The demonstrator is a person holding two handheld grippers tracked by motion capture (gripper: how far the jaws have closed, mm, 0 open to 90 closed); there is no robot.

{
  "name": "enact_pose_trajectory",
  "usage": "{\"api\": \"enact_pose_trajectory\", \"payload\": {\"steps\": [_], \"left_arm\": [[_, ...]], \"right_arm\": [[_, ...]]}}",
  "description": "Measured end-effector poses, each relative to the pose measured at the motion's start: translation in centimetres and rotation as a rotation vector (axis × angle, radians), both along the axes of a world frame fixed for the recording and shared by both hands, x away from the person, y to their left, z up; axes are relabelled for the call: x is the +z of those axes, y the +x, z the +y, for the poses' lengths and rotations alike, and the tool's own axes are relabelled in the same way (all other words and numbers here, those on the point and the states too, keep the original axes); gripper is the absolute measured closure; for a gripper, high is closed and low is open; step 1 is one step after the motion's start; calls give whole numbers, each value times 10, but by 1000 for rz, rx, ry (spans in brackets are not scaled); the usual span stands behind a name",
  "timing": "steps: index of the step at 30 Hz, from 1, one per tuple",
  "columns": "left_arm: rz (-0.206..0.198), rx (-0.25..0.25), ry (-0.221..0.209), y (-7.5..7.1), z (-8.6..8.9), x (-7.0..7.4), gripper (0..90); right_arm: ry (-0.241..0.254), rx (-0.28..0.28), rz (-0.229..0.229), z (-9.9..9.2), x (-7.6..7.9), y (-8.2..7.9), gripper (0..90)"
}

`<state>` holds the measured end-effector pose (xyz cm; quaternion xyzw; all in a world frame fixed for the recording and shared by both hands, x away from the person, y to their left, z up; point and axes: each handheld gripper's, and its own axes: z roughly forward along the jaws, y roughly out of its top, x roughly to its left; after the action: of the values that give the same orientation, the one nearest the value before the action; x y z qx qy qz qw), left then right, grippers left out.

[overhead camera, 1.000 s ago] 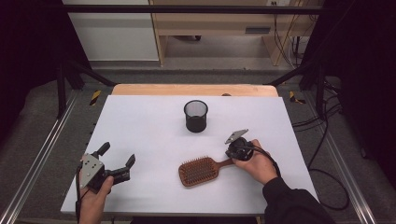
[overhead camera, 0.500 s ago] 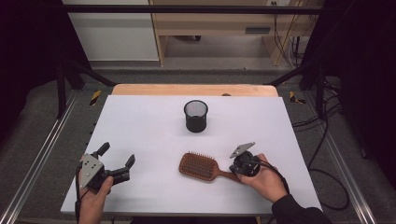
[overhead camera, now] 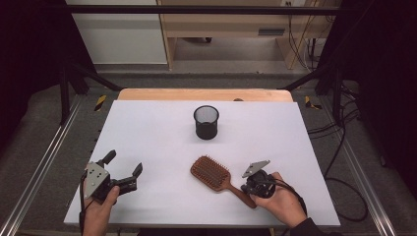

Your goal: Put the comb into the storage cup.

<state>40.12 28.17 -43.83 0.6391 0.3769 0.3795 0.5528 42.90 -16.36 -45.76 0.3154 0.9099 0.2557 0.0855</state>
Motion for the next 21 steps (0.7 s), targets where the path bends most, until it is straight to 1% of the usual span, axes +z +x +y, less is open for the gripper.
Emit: {"api": "enact_pose_trajectory", "payload": {"steps": [1,3,4,6,8,9,10,12,13,14,15,16,17,18,19,20,21], "left_arm": [[0,0,1,0,0,0,20],[0,-1,1,0,0,0,20],[1,-2,1,0,0,0,20],[1,-3,1,0,0,0,21],[1,-3,0,0,0,0,21],[1,-3,-1,0,0,0,21],[1,-2,0,0,0,0,21],[2,-2,2,0,0,0,20],[1,-2,2,0,0,0,20],[1,-3,3,0,0,0,21],[1,-3,4,0,0,0,21],[1,-2,4,0,0,0,21],[1,-2,3,0,0,0,21],[1,-2,2,0,0,0,20],[1,-2,1,0,0,0,21],[1,-1,0,0,1,0,21],[1,-1,0,0,1,0,21]], "right_arm": [[-1,9,1,2,1,-2,900],[2,6,6,3,1,-2,900],[2,5,0,3,1,-3,900],[13,-7,-23,3,2,-3,900],[42,-29,-49,3,6,-4,883],[59,-32,-62,3,9,-5,849],[79,-43,-70,3,13,-7,788],[99,-57,-72,6,18,-9,723],[102,-51,-72,7,20,-10,666],[106,-49,-67,9,21,-10,591],[103,-57,-70,13,22,-10,468],[95,-55,-73,15,22,-10,426],[95,-55,-73,15,22,-10,426],[91,-52,-73,17,22,-10,388],[89,-51,-77,19,21,-11,337],[73,-52,-74,23,20,-11,267],[73,-52,-74,23,20,-11,267]]}}
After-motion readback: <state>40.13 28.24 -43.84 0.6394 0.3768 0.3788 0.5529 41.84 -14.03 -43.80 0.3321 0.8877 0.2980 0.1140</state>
